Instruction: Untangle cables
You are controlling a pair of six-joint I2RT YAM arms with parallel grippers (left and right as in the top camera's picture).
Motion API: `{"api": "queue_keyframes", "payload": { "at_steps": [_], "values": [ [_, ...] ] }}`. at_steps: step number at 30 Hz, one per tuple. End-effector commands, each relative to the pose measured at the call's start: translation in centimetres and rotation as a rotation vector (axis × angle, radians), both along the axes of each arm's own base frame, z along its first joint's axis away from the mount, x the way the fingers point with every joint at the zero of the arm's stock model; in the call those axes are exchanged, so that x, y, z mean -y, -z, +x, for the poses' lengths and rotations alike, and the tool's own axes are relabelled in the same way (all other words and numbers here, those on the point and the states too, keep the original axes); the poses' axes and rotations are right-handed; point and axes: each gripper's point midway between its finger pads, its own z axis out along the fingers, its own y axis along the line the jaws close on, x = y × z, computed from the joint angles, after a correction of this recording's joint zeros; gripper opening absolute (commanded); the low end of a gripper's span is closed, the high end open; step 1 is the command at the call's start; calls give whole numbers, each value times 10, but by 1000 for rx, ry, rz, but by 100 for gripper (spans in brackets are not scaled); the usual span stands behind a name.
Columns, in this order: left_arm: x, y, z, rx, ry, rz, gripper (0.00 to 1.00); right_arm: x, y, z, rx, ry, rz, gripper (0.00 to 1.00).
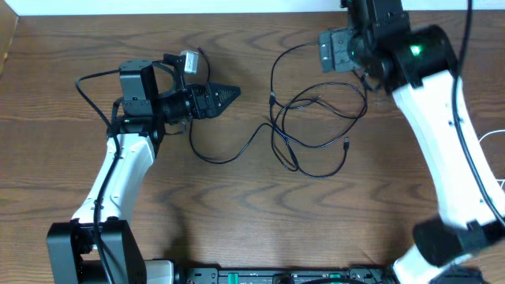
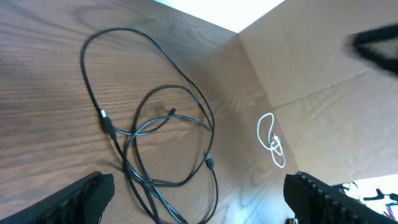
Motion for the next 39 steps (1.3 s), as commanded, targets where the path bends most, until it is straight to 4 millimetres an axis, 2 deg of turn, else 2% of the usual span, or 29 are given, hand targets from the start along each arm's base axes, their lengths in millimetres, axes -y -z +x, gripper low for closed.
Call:
{"api": "queue_keyframes", "payload": {
  "at_steps": [1, 3, 7, 9, 14, 17, 28, 31, 32, 34, 36, 39],
  "values": [
    [3, -7, -6, 17, 35, -17, 92, 10, 59, 18, -155, 65, 39, 83],
    [3, -6, -7, 4, 34, -17, 92, 9, 88, 23, -231, 100, 73, 77],
    [3, -5, -7, -3, 35, -18, 92, 13, 121, 21, -320, 196, 69, 75],
    [3, -5, -7, -3, 35, -18, 93, 25, 135, 17, -349, 293, 27, 75],
    [3, -3, -9, -18, 35, -18, 93, 43, 157, 11, -388, 447, -42, 73],
    [3, -1, -10, -30, 36, -17, 92, 52, 166, 8, -405, 508, -59, 78],
    [3, 3, -13, -59, 36, -19, 92, 79, 233, -13, -561, 551, -69, 77],
    [3, 5, -15, -75, 35, -19, 92, 81, 247, -17, -591, 532, -47, 77],
    [3, 5, -15, -77, 36, -19, 92, 81, 257, -20, -611, 533, -21, 78],
    [3, 5, -15, -72, 37, -16, 92, 78, 262, -21, -622, 518, 5, 77],
    [3, 5, -15, -72, 37, -16, 92, 75, 266, -18, -616, 512, 24, 72],
    [3, 6, -16, -76, 38, -17, 92, 74, 268, -16, -608, 511, 30, 56]
  ]
}}
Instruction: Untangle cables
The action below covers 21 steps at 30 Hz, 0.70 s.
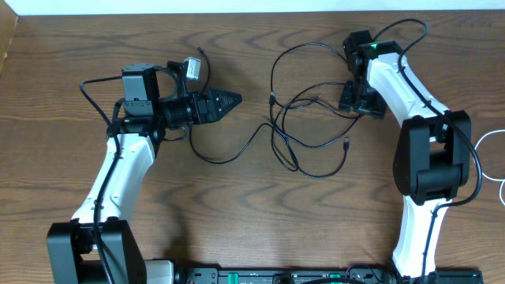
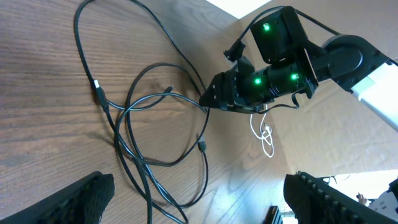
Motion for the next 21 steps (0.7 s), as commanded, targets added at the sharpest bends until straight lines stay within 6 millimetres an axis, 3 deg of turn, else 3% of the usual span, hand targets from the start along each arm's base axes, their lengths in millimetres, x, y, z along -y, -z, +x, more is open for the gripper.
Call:
{"api": "queue_keyframes", "payload": {
  "at_steps": [1, 3, 11, 21],
  "values": [
    [1, -6, -2, 31, 20, -3, 92, -3, 5, 0, -7, -3, 22, 53],
    [1, -6, -2, 30, 20, -4, 92, -2, 7, 0, -9, -5, 19, 46],
    [1, -5, -3, 22, 21, -4, 93, 1, 13, 11, 23, -1, 25, 40],
    [1, -3, -5, 31, 31, 8, 92, 2, 40, 13, -9, -2, 34, 39]
  ]
}}
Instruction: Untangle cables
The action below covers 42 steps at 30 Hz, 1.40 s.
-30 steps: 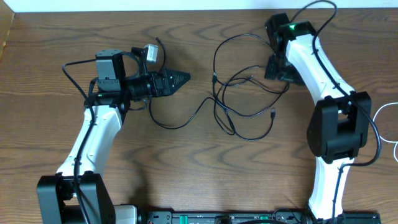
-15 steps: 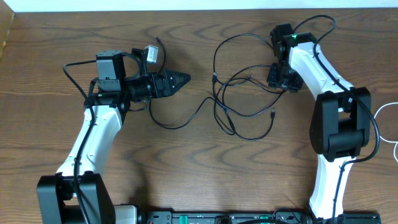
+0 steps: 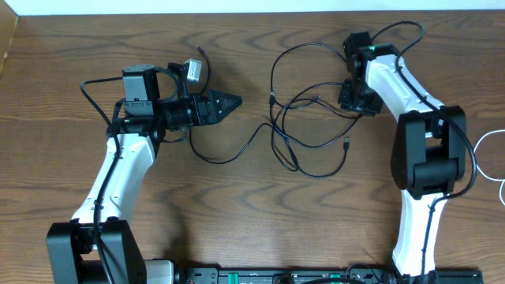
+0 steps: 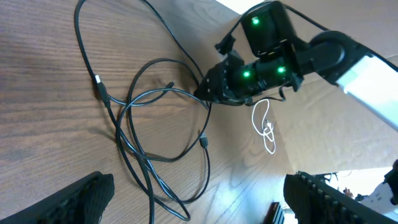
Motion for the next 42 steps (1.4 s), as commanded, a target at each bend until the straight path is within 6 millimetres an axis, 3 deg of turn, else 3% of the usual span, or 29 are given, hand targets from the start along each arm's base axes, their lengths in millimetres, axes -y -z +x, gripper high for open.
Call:
{"api": "queue_keyframes", "payload": {
  "at_steps": [1, 7, 14, 21, 30, 33, 42],
  "values": [
    [0, -6, -2, 36, 21, -2, 93, 3, 18, -2, -30, 0, 5, 38],
    [0, -6, -2, 42, 21, 3, 93, -2, 18, 6, -5, -39, 37, 36],
    [0, -6, -2, 51, 25, 7, 92, 8, 16, 0, -30, -39, -25, 31],
    [0, -6, -2, 64, 30, 13, 92, 20, 4, 4, -20, -40, -105, 32],
    [0, -4, -3, 59, 34, 16, 93, 15, -10, 27, 50, -109, -91, 35],
    [0, -2, -5, 52, 38, 20, 92, 3, -9, 35, 78, -142, -24, 36],
    [0, 1, -8, 39, 44, 24, 92, -4, -6, 35, 80, -126, 22, 33]
  ]
}}
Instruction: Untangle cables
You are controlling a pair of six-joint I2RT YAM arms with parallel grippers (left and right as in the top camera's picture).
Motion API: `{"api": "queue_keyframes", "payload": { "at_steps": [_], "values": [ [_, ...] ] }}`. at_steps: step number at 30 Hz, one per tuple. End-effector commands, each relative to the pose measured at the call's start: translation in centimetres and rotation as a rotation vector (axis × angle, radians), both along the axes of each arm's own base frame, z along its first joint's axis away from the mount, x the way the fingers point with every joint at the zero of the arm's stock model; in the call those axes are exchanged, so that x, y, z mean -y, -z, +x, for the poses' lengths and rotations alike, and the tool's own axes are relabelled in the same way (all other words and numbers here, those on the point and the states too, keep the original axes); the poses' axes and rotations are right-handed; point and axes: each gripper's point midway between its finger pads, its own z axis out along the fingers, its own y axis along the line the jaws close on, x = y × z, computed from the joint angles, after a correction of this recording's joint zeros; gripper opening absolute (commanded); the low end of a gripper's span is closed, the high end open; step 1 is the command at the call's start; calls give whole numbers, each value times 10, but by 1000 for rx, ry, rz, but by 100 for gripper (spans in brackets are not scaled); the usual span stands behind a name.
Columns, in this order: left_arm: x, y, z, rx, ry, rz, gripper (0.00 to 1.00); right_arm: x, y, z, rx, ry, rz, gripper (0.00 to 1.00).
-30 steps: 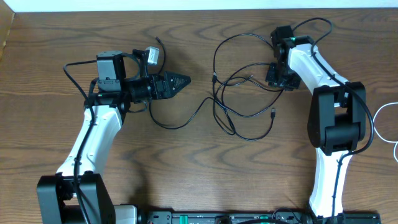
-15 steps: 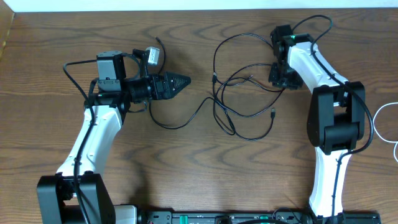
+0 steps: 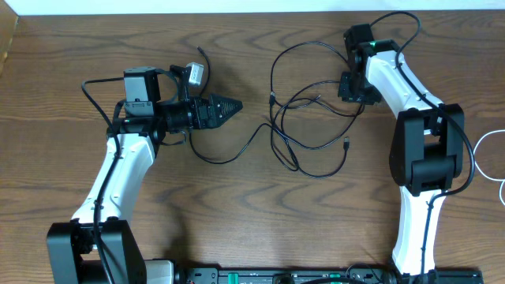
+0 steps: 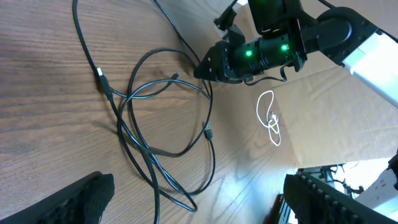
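A tangle of thin black cables (image 3: 304, 126) lies in loops on the wooden table (image 3: 237, 213), right of centre. One strand (image 3: 229, 158) trails left and passes under my left arm. My left gripper (image 3: 229, 105) hovers open left of the tangle, pointing at it. In the left wrist view its fingers (image 4: 87, 193) stand wide apart with the cables (image 4: 155, 143) between and beyond them, nothing held. My right gripper (image 3: 347, 85) sits at the tangle's upper right edge. Its tips (image 4: 200, 67) meet in a point on a strand there.
A small white cable (image 4: 268, 118) lies on brown cardboard beyond the table's right side and shows at the overhead's right edge (image 3: 493, 146). A plug (image 3: 272, 100) sits on the tangle's left side and a loose end (image 3: 347, 143) on its lower right.
My right gripper has shifted slightly toward the far edge along the tangle's upper right side. The left gripper stays open where it was. The tangle's shape looks unchanged.
At first my right arm was raised high above the tangle's far right corner and the left gripper hovered open on the left. Then the right gripper was down at the tangle's right edge. It stayed there and now sits a little farther back.
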Motion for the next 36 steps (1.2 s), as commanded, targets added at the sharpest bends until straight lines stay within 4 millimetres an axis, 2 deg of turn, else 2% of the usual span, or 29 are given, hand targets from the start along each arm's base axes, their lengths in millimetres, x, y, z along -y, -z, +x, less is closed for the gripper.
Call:
{"api": "queue_keyframes", "payload": {
  "at_steps": [1, 4, 10, 15, 23, 25, 26, 27, 31, 33, 35, 36],
  "values": [
    [0, -5, -2, 26, 17, -2, 93, -4, 2, 2, -4, 0, 32, 32],
    [0, -4, -3, 21, 18, -1, 92, -10, 2, 4, 3, 1, 61, 31],
    [0, -4, -4, 21, 20, 0, 92, -9, 8, -4, -31, 22, 60, 31],
    [0, -4, -4, 21, 20, 0, 92, -8, 20, -10, -69, 37, 57, 28],
    [0, -3, -4, 23, 23, 2, 93, -9, 23, -13, -85, 46, 59, 29],
    [0, -3, -4, 24, 23, 2, 92, -10, 23, -15, -91, 45, 69, 23],
    [0, -3, -4, 24, 23, 3, 93, -12, 23, -15, -94, 44, 77, 13],
    [0, -3, -4, 23, 23, 2, 92, -16, 24, -16, -98, 42, 104, 1],
    [0, -3, -4, 24, 23, 3, 93, -60, 16, -10, -84, -70, 345, 1],
    [0, -3, -4, 24, 23, 3, 92, -94, -6, -1, -21, -232, 545, 1],
    [0, -3, -4, 24, 23, 3, 93, -112, -34, 7, 61, -330, 642, 1],
    [0, -3, -4, 24, 23, 3, 92, -114, -41, 9, 80, -349, 653, 1]
  ]
}}
